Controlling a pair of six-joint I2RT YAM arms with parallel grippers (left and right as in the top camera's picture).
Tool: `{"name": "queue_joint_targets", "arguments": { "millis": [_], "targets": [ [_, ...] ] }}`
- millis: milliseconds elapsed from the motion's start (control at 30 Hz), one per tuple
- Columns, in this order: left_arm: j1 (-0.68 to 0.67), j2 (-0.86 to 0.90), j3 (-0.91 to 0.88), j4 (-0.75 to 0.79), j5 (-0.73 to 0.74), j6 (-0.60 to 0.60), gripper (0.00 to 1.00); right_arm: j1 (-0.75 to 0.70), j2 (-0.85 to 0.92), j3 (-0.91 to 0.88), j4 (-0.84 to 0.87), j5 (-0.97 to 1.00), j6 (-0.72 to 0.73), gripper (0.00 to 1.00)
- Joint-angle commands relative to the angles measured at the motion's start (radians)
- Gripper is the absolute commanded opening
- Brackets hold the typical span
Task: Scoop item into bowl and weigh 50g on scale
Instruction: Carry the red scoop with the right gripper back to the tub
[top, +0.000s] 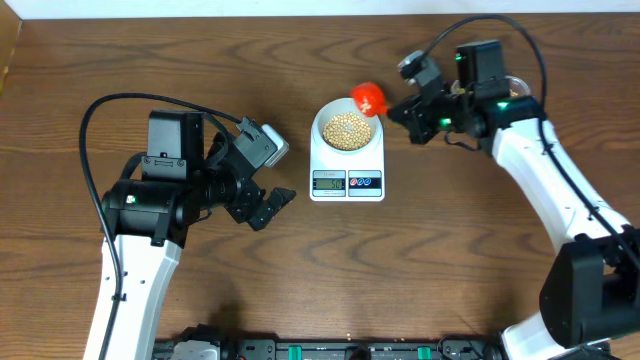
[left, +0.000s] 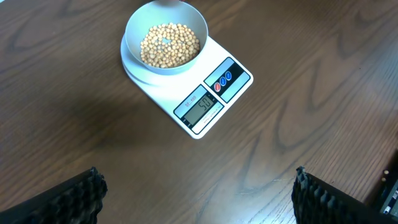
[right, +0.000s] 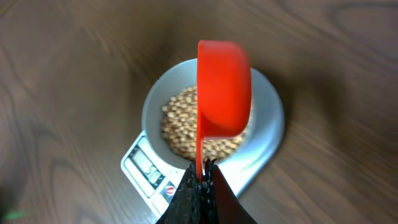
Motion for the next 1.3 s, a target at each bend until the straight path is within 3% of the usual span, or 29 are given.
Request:
{"name": "queue_joint_targets", "arguments": {
  "millis": [0, 467, 700, 1267],
  "targets": [
    [0.005, 0.001, 0.031, -0.006, 0.017, -0.004, 0.98, -0.061, -0.069, -0.005, -0.005, -0.036, 0.019, 0.01],
    [0.005, 0.001, 0.031, -0.006, 0.017, -0.004, 0.98, -0.323, -0.148, -0.005, -0.142, -0.031, 0.018, 0.01],
    [0.005, 0.001, 0.031, -0.006, 0.017, -0.004, 0.98, -0.444, -0.148, -0.005, -0.204, 0.094, 0.014, 0.01],
    [0.005, 0.001, 0.031, -0.006, 0.016, -0.004, 0.98, -0.483, -0.146, -0.005, -0.230, 0.298, -0.039, 0.01]
  ]
}}
